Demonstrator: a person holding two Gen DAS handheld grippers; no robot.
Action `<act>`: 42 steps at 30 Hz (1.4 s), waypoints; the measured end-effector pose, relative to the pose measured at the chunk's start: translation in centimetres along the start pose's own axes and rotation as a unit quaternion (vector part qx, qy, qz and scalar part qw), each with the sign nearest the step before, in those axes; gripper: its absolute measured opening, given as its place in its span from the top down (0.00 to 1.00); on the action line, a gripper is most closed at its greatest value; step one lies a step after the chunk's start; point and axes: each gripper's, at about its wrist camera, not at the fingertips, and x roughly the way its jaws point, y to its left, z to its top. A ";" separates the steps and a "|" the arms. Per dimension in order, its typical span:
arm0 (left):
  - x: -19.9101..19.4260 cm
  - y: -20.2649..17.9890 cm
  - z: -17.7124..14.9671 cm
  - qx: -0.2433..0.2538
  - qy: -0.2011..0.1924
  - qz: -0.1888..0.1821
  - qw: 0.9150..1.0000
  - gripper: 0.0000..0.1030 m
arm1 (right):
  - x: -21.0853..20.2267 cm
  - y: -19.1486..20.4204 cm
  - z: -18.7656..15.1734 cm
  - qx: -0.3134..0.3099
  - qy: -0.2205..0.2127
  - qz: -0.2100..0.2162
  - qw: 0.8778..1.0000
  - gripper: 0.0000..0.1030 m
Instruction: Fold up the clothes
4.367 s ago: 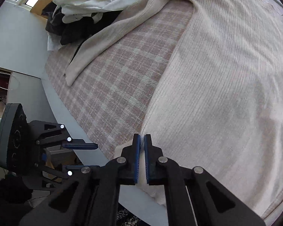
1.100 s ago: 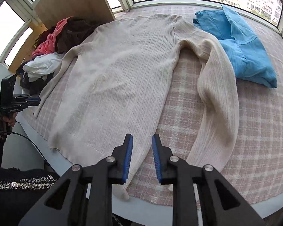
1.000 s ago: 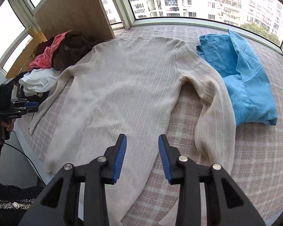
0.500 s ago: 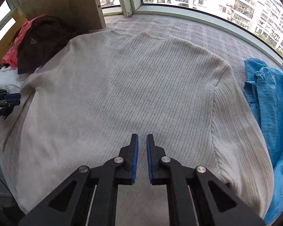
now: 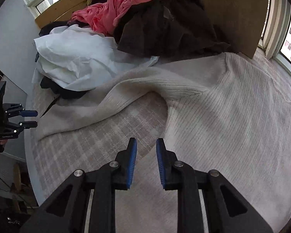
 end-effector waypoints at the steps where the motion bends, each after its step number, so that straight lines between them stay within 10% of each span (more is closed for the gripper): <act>1: 0.2 0.8 0.1 -0.008 -0.004 -0.001 1.000 0.66 | 0.4 0.4 0.3 -0.007 0.006 -0.003 1.000 0.80; 12: 5.0 -0.9 5.1 0.059 0.000 -0.035 0.998 0.67 | 0.1 -0.6 1.1 -0.016 0.012 -0.033 0.999 0.76; 14: 5.2 -0.7 5.9 0.055 0.009 -0.045 0.997 0.90 | 0.5 -0.7 1.0 -0.019 0.016 -0.037 0.999 0.74; 24: -1.5 2.2 8.6 0.034 -0.048 -0.004 0.998 0.94 | 3.2 -0.8 1.4 -0.093 0.077 -0.050 0.991 0.73; 37: -2.0 -4.1 6.2 0.041 -0.027 -0.149 0.988 0.94 | -0.7 0.1 3.0 -0.083 0.011 -0.042 0.996 0.72; 42: -1.4 -5.7 4.9 0.051 -0.010 -0.147 0.988 0.93 | -0.5 1.5 1.0 -0.077 0.024 -0.022 0.996 0.72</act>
